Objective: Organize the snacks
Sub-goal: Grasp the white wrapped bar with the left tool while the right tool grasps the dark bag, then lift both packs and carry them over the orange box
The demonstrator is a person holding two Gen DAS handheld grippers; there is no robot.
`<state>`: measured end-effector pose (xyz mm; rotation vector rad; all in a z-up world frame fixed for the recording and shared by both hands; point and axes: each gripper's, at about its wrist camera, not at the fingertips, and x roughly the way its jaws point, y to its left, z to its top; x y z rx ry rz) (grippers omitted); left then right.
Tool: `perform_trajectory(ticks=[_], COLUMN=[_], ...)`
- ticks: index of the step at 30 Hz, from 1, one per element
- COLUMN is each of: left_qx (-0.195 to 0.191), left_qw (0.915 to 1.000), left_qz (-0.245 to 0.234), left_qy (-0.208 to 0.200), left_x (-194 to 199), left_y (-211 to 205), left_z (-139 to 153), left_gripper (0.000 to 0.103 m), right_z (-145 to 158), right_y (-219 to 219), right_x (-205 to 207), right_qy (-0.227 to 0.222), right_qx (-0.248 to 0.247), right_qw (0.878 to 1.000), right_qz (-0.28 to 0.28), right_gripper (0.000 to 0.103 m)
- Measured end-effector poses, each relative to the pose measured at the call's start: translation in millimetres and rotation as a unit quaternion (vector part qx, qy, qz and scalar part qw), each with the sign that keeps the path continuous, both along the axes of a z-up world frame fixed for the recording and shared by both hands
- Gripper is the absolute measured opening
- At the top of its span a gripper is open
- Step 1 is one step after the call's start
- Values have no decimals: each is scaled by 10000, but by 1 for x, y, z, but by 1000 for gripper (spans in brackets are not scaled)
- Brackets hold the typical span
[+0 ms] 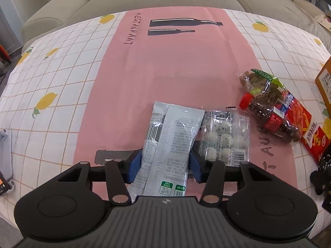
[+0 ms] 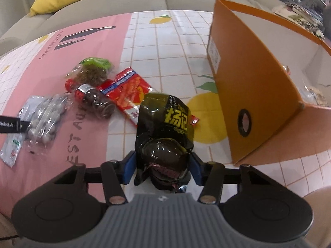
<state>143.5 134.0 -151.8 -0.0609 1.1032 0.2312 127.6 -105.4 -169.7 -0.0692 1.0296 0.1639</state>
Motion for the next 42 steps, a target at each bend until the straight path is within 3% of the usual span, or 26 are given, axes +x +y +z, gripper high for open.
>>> perform_trajectory(ticks=[6, 13, 24, 33, 42], left_qx=[-269, -434, -693, -951, -1167], left_qw=[9992, 9980, 9933, 9855, 9746], left_qz=[226, 135, -430, -927, -1649], left_qy=[-212, -444, -815, -1052, -970], left_x=[-9, -19, -39, -54, -55], left_y=[-1, -17, -65, -107, -159], left_z=[10, 39, 89, 124, 141], left_gripper=[55, 55, 55, 55, 54], right_z=[3, 15, 54, 90, 125], right_y=[-2, -1, -7, -42, -91], right_x=[0, -4, -21, -52, -58], right_qy=[21, -175, -379, -610, -324], right_qx=[56, 195, 709, 1046, 1209], right_qw=[9999, 9994, 9950, 9902, 9904], right_qz=[88, 234, 595, 691, 593], right_gripper=[47, 45, 45, 45, 45])
